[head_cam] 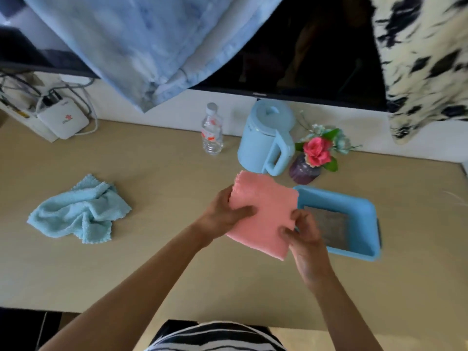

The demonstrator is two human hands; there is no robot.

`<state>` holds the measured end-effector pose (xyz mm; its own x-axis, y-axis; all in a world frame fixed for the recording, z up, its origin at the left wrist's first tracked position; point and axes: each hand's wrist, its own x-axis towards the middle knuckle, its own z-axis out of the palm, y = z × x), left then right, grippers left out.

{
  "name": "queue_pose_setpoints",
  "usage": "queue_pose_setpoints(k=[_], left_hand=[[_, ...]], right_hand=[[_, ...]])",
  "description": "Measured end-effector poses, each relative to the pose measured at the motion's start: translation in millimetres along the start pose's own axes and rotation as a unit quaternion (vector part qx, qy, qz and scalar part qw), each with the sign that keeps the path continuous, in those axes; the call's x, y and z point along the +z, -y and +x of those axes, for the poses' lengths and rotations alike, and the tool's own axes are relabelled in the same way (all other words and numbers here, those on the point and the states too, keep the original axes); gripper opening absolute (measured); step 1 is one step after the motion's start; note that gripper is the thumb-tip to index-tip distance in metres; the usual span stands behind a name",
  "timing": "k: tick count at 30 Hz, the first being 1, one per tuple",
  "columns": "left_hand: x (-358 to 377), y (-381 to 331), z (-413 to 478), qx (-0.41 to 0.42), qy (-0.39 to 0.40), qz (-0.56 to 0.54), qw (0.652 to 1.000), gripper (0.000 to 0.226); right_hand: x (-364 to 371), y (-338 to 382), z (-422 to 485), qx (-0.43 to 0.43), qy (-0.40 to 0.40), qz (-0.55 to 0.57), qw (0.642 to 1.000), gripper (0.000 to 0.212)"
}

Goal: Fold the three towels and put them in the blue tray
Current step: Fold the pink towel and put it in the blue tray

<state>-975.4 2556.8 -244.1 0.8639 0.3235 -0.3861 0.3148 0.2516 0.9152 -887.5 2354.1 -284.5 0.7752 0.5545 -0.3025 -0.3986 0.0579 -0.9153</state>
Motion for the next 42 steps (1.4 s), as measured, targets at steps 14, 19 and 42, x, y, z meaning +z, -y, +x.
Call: queue_pose_setpoints(k=[14, 19, 42], left_hand=[[176, 23, 85, 0.093, 0.012, 0.377, 0.921, 0.050], [199, 51, 119, 0.038, 0.045, 0.436, 0.898, 0.058], [225, 99, 165, -0.054, 0.094, 0.685, 0.721, 0.083]], right_hand=[[-164, 79, 28, -0.012, -0.079, -0.469, 0.880, 0.052], [-183, 69, 56, 0.059, -0.006, -0.621, 0.782, 0.058], [-193, 9, 101, 0.023, 0.091, -0.878, 0.470, 0.025]])
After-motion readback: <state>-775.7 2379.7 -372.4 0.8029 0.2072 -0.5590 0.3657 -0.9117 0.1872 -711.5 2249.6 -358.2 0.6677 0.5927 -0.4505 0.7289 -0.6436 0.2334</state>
